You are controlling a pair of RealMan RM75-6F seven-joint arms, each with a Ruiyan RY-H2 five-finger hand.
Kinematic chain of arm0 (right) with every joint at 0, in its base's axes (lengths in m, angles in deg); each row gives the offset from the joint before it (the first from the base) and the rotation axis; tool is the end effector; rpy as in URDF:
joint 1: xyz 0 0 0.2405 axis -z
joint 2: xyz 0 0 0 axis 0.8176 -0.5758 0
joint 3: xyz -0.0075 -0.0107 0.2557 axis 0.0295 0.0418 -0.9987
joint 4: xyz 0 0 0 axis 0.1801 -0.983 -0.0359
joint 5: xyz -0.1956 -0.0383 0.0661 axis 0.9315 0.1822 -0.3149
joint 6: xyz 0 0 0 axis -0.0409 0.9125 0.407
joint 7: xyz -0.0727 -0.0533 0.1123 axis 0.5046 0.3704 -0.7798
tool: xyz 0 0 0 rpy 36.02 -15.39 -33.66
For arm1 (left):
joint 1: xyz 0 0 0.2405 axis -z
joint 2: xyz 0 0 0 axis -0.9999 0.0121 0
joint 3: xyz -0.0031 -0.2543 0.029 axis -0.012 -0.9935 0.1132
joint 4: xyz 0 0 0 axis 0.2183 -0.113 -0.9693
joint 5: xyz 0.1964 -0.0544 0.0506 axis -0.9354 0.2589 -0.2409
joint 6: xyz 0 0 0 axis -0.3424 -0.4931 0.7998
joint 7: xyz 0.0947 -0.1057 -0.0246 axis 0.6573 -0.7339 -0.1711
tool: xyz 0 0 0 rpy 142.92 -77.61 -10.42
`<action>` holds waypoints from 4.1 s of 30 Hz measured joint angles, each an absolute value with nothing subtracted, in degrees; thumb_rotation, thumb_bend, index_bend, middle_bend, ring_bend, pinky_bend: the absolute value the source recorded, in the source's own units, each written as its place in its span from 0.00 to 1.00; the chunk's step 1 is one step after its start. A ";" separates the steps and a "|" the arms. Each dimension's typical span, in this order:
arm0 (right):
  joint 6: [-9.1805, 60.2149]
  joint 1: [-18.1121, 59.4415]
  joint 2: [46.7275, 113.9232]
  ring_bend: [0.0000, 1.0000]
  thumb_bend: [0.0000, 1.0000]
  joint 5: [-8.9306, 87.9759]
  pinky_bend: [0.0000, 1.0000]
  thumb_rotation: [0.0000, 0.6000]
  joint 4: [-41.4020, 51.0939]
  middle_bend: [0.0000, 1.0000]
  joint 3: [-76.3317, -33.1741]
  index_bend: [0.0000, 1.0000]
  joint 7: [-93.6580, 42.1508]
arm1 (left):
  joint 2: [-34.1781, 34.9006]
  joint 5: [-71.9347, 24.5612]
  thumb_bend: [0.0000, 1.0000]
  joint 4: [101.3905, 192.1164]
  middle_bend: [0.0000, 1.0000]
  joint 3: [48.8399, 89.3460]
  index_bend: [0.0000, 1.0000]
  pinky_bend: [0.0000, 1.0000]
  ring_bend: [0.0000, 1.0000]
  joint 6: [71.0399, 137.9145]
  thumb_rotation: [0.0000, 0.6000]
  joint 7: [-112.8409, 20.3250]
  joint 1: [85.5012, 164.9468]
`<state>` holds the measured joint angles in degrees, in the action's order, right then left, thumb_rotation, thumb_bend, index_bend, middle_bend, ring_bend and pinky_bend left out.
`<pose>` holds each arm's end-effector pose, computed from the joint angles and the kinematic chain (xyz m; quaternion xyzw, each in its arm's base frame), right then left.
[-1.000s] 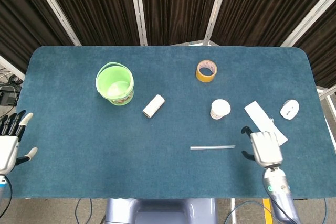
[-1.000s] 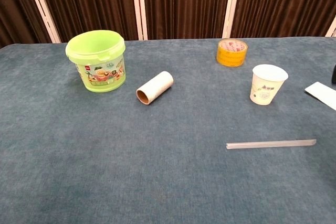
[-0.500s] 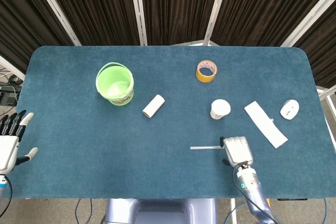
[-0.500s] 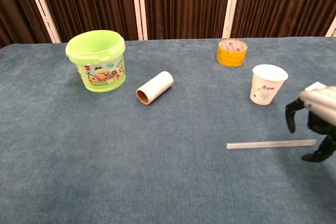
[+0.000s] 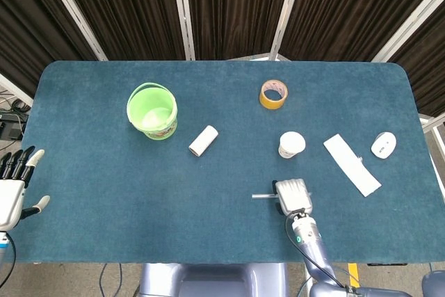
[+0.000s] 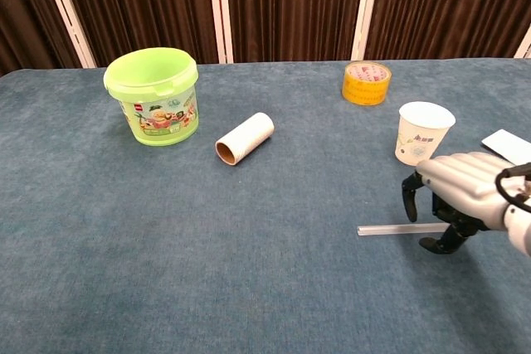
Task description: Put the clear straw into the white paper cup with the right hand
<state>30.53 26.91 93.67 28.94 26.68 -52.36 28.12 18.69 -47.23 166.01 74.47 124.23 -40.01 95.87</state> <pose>-0.1796 -0.2560 -0.0454 0.7258 -0.3994 0.2352 0.5083 -0.3101 0.1904 0.1548 -0.6173 -0.3552 -0.3554 0.6054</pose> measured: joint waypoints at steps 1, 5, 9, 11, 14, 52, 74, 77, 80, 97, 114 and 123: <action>30.56 26.67 93.96 0.85 0.30 28.70 0.74 1.00 26.47 1.00 -52.45 0.49 28.17 | 18.69 -47.23 0.24 166.01 0.00 74.48 0.00 0.00 0.00 124.23 1.00 -40.02 95.87; 30.87 25.93 94.99 0.85 0.31 28.02 0.74 1.00 25.73 1.00 -52.78 0.49 28.13 | 18.72 -47.21 0.24 166.07 0.00 74.48 0.00 0.00 0.00 124.21 1.00 -40.03 95.88; 31.34 25.19 95.74 0.85 0.32 27.45 0.74 1.00 24.95 1.00 -53.07 0.49 28.01 | 18.73 -47.22 0.24 166.07 0.00 74.50 0.00 0.00 0.00 124.21 1.00 -40.10 95.87; 31.50 24.95 95.91 0.85 0.32 27.06 0.74 1.00 24.75 1.00 -53.14 0.50 28.05 | 18.74 -47.22 0.24 166.06 0.00 74.50 0.00 0.00 0.00 124.20 1.00 -40.13 95.88; 31.67 24.64 96.11 0.85 0.33 26.48 0.74 1.00 24.39 1.00 -53.23 0.51 28.09 | 18.75 -47.20 0.24 166.08 0.00 74.50 0.00 0.00 0.00 124.17 1.00 -40.16 95.90; 34.47 23.62 92.71 0.85 0.48 28.17 0.73 1.00 31.40 1.00 -50.65 0.59 25.07 | 18.83 -47.20 0.24 166.17 0.00 74.58 0.00 0.00 0.00 124.20 1.00 -40.34 95.85; 39.05 27.26 81.58 0.85 0.46 25.41 0.70 1.00 49.70 1.00 -67.21 0.62 -4.99 | 18.67 -47.30 0.24 166.18 0.00 74.61 0.00 0.00 0.00 124.48 1.00 -39.90 95.74; 36.80 26.74 82.23 0.85 0.46 18.35 0.70 1.00 49.25 1.00 -73.79 0.62 -13.81 | 18.67 -47.29 0.24 166.14 0.00 74.60 0.00 0.00 0.00 124.48 1.00 -39.98 95.74; 33.51 25.44 83.19 0.85 0.46 11.54 0.69 1.00 46.18 1.00 -79.86 0.62 -20.60 | 18.69 -47.22 0.24 166.11 0.00 74.55 0.00 0.00 0.00 124.38 1.00 -40.13 95.79; 25.37 21.10 88.32 0.85 0.47 3.25 0.69 1.00 25.49 1.00 -88.70 0.63 -37.87 | 18.82 -46.44 0.26 166.68 0.00 74.19 0.00 0.00 0.00 123.65 1.00 -39.67 96.19; 25.29 25.52 86.01 0.85 0.47 6.00 0.68 1.00 28.76 1.00 -85.10 0.63 -41.41 | 18.95 -46.56 0.26 166.86 0.00 74.32 0.00 0.00 0.00 123.60 1.00 -39.69 96.23; 22.83 26.31 86.77 0.85 0.46 5.03 0.67 1.00 23.41 1.00 -84.16 0.63 -44.39 | 18.92 -46.54 0.26 166.81 0.00 74.31 0.00 0.00 0.00 123.58 1.00 -39.63 96.28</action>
<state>22.83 26.31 86.77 5.03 23.41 -84.16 -44.39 18.92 -46.54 166.81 74.31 123.58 -39.63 96.28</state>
